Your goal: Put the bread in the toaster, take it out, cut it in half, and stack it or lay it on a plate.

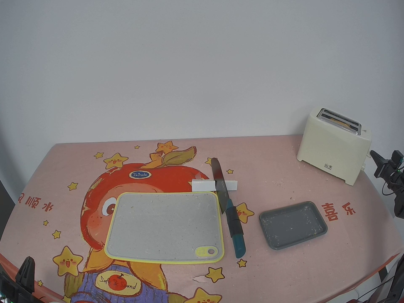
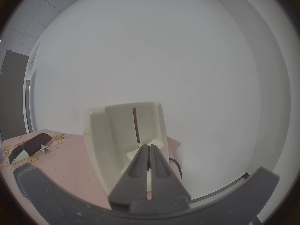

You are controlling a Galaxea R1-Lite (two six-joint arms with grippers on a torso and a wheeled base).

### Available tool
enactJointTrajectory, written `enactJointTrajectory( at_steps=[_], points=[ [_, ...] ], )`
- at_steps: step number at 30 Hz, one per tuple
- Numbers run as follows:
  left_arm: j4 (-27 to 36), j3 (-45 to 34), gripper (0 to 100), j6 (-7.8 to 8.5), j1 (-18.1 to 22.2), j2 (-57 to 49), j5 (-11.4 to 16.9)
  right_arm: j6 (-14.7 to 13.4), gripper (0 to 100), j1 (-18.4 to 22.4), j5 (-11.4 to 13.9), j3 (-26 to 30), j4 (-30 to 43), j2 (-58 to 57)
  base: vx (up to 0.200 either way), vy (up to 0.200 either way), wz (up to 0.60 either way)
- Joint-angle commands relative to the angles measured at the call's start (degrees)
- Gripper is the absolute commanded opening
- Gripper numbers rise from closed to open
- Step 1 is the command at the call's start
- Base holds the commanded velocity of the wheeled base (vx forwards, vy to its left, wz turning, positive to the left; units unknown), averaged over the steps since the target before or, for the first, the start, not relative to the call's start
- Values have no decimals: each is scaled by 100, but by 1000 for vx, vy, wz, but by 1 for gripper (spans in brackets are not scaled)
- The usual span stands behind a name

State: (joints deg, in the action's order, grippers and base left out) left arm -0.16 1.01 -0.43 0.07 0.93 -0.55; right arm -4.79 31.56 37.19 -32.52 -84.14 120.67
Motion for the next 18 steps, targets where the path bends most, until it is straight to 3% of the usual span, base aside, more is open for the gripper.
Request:
enactJointTrajectory(
  at_steps=[1,18],
  points=[
    [-2,-101,0,-1,1,-49,-7,-4,0,8,-2,0,20,97,0,0,0],
    [-2,-101,0,-1,1,-49,2,31,0,8,7,9,20,141,0,0,0]
  ],
)
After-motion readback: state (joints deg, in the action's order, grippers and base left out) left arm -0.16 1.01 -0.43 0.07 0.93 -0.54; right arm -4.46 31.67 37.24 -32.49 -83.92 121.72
